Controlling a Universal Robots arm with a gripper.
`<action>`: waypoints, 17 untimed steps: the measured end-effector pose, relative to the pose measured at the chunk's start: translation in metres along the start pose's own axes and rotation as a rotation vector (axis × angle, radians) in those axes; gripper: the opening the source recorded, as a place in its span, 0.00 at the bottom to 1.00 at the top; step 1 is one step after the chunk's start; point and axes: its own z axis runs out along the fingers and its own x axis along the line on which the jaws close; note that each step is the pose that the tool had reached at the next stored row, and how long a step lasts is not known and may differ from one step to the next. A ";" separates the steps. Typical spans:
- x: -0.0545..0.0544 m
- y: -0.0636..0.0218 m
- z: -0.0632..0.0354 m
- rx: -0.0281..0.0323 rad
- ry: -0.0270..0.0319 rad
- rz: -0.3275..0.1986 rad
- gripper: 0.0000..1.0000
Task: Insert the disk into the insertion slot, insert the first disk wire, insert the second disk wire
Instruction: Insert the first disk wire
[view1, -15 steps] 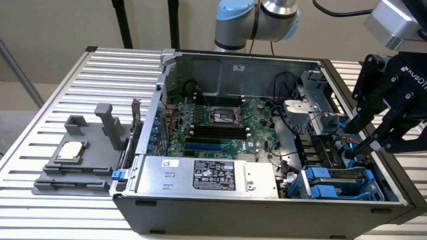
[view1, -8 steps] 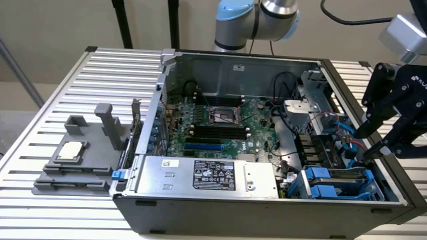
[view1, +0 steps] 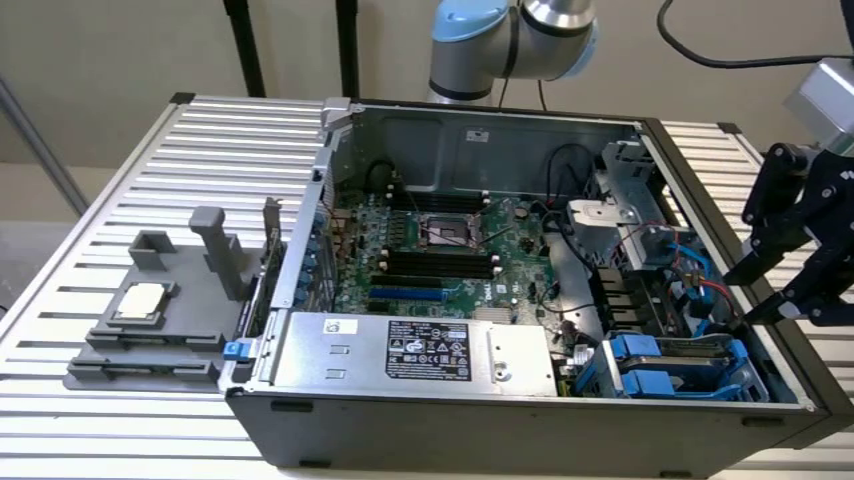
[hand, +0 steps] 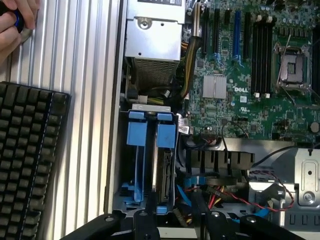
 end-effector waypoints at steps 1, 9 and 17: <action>0.000 -0.0002 0.0013 0.0000 0.0001 0.000 0.40; 0.000 -0.0005 0.0056 -0.0001 0.0034 0.000 0.40; 0.000 -0.0013 0.0164 -0.0001 0.0034 0.000 0.40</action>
